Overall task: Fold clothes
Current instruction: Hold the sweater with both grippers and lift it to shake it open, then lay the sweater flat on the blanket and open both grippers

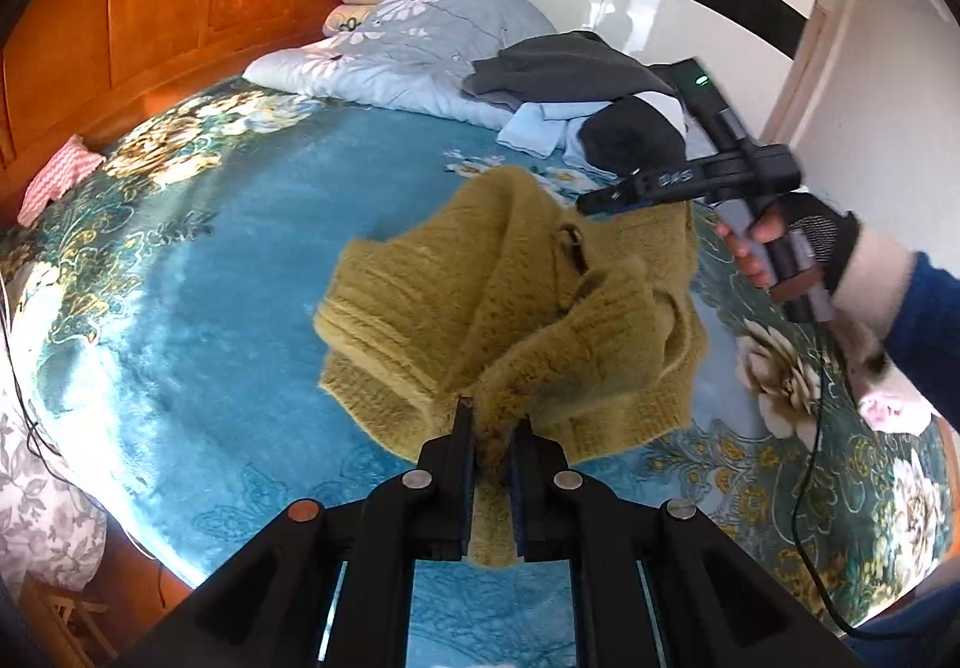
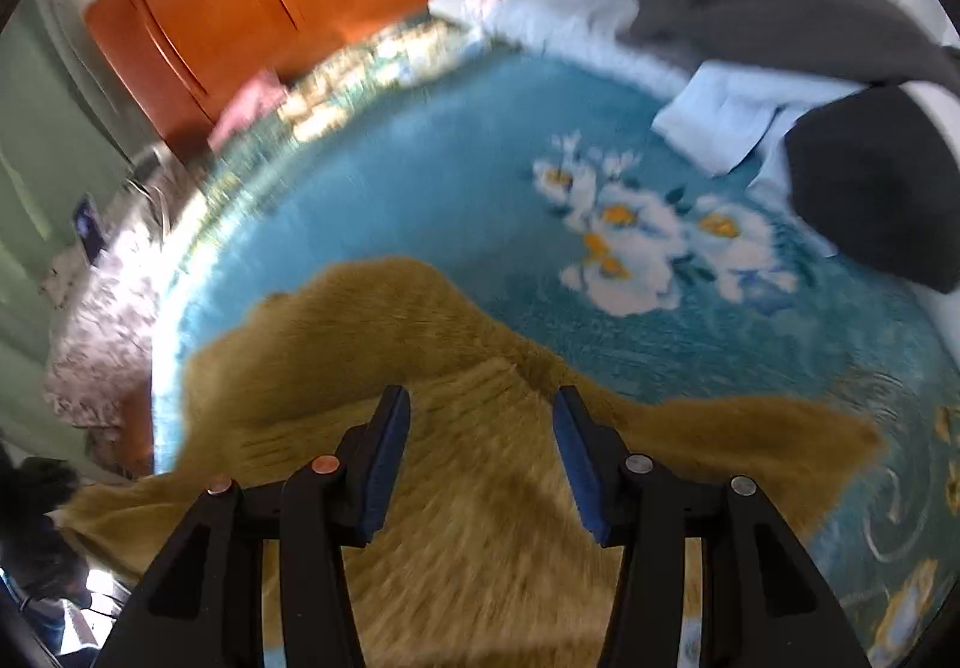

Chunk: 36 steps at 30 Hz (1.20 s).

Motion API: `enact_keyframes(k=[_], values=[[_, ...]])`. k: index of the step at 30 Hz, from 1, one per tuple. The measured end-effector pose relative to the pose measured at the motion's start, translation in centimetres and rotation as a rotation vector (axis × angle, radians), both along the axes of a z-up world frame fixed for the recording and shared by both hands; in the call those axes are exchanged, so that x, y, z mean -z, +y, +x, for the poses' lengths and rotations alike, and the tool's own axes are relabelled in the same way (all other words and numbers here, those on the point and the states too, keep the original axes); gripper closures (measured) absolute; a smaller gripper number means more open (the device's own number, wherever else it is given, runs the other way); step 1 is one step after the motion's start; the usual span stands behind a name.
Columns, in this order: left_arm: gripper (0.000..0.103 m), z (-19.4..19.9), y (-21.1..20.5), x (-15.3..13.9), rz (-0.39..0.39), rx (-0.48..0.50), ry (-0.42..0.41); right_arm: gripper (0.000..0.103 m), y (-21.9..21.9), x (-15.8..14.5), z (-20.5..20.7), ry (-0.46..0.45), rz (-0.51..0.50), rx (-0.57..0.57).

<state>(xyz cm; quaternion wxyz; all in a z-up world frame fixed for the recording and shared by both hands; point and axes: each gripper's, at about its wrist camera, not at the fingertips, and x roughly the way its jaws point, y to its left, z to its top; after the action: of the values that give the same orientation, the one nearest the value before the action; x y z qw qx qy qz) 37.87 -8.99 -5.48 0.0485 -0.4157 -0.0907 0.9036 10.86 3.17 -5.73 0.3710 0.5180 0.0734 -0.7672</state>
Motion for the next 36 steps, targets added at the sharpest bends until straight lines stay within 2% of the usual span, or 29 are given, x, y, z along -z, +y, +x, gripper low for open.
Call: enact_keyframes(k=[5, 11, 16, 19, 21, 23, 25, 27, 29, 31, 36], values=[[0.093, -0.2, -0.7, 1.0, 0.020, -0.008, -0.026, 0.050, -0.6, 2.3, -1.0, -0.049, 0.038, -0.034], [0.092, -0.5, -0.9, 1.6, 0.025, -0.008, -0.038, 0.050, 0.4, 1.8, 2.2, -0.110, 0.009, -0.179], [0.090, -0.6, -1.2, 1.5, 0.027, -0.026, -0.033, 0.050, 0.4, 0.7, 5.1, -0.050, 0.074, -0.294], [0.090, -0.7, -1.4, 1.4, 0.028, -0.037, -0.030, 0.050, -0.3, 1.0, 4.1, -0.038, 0.102, -0.271], [0.090, -0.8, -1.5, 1.4, 0.028, -0.044, -0.029, 0.060, -0.6, 1.6, 3.3, -0.069, 0.104, -0.207], [0.091, -0.8, -1.7, 1.3, 0.029, -0.051, -0.027, 0.083, -0.7, 1.8, 3.2, -0.096, 0.080, -0.152], [0.092, -0.9, -1.8, 1.1, 0.028, -0.060, -0.021, 0.087, -0.4, 1.2, 3.8, -0.125, 0.021, -0.098], [0.093, -1.1, -2.1, -0.2, 0.015, -0.069, 0.011, 0.089, 1.3, -0.4, 3.9, -0.140, -0.092, -0.007], [0.093, -1.9, -2.2, -2.7, -0.028, -0.060, 0.062, 0.090, 3.3, -3.1, 3.5, -0.128, -0.224, 0.092], [0.093, -2.6, -2.1, -6.9, -0.101, -0.042, 0.156, 0.090, 5.9, -8.5, 3.5, -0.045, -0.393, 0.178], [0.093, -3.2, -1.6, -17.7, -0.242, -0.020, 0.386, 0.095, 8.5, -20.9, 5.1, 0.188, -0.645, 0.260]])
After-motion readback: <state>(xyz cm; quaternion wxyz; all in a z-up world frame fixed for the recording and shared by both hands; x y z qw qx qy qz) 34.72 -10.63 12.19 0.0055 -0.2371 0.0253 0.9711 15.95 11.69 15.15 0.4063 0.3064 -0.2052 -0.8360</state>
